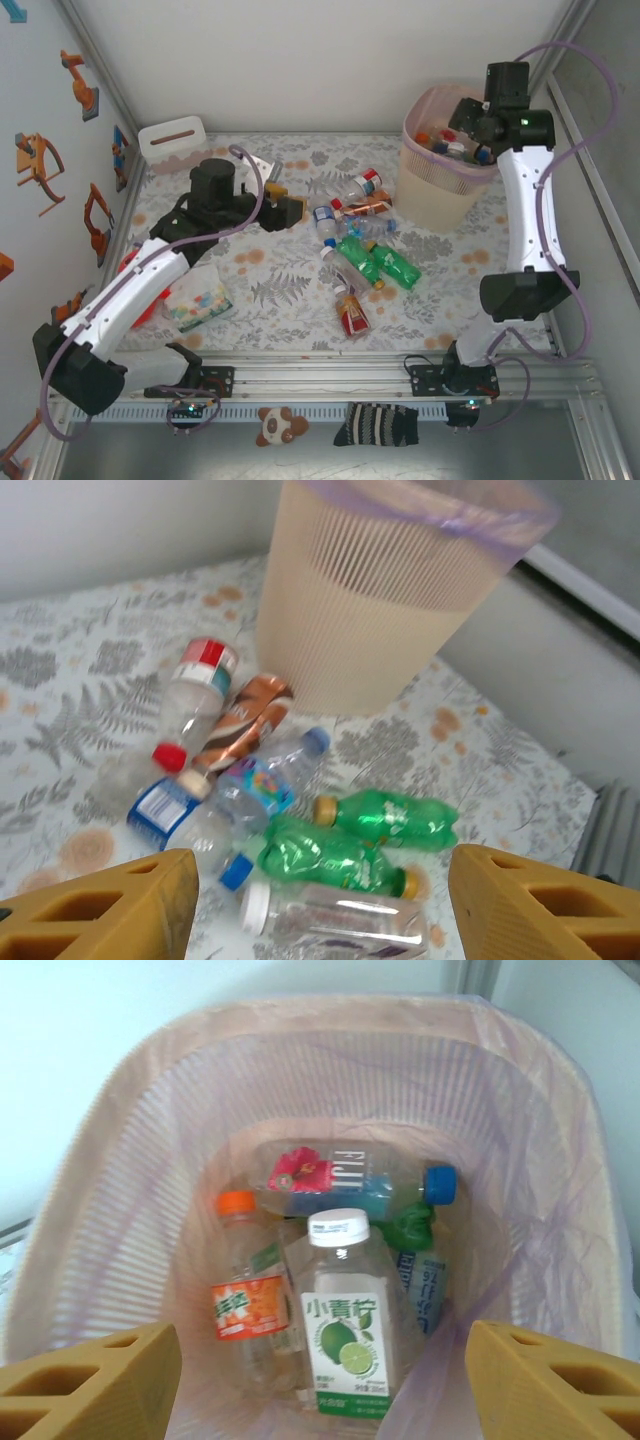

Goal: Put the plastic bottles in the bin

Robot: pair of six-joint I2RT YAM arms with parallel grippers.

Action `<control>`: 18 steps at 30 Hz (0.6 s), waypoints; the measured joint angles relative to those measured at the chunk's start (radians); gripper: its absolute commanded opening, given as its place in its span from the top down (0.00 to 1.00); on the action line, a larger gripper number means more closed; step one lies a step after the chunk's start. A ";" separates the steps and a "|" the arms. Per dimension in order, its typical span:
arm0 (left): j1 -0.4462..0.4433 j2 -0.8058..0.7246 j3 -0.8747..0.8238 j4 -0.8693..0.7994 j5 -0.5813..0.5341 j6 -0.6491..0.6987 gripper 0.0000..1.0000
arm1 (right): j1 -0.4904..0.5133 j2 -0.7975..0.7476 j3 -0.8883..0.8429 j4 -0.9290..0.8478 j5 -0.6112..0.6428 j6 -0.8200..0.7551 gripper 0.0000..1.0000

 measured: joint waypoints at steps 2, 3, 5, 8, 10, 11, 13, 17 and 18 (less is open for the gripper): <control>0.003 0.020 0.000 -0.014 -0.014 -0.001 0.33 | 0.039 -0.008 0.005 0.002 0.016 0.005 0.28; 0.006 0.026 0.000 -0.018 -0.019 -0.003 0.33 | 0.064 -0.012 0.005 0.003 0.028 0.011 0.28; 0.009 0.028 0.000 -0.024 -0.029 -0.005 0.33 | 0.117 -0.014 0.005 0.008 0.058 0.022 0.28; 0.023 0.026 0.000 -0.025 -0.042 -0.015 0.33 | 0.210 -0.014 0.002 0.029 0.104 0.048 0.28; 0.036 0.027 -0.002 -0.026 -0.050 -0.023 0.34 | 0.266 -0.014 -0.004 0.043 0.134 0.075 0.28; 0.043 0.027 -0.002 -0.030 -0.055 -0.027 0.34 | 0.293 -0.012 -0.006 0.051 0.153 0.093 0.28; 0.054 0.027 -0.003 -0.034 -0.063 -0.035 0.34 | 0.337 -0.002 -0.007 0.061 0.191 0.132 0.28; 0.065 0.026 -0.022 -0.034 -0.070 -0.047 0.34 | 0.409 0.053 -0.007 0.064 0.275 0.234 0.28; 0.066 0.025 -0.032 -0.035 -0.071 -0.049 0.34 | 0.425 0.073 -0.007 0.063 0.298 0.263 0.28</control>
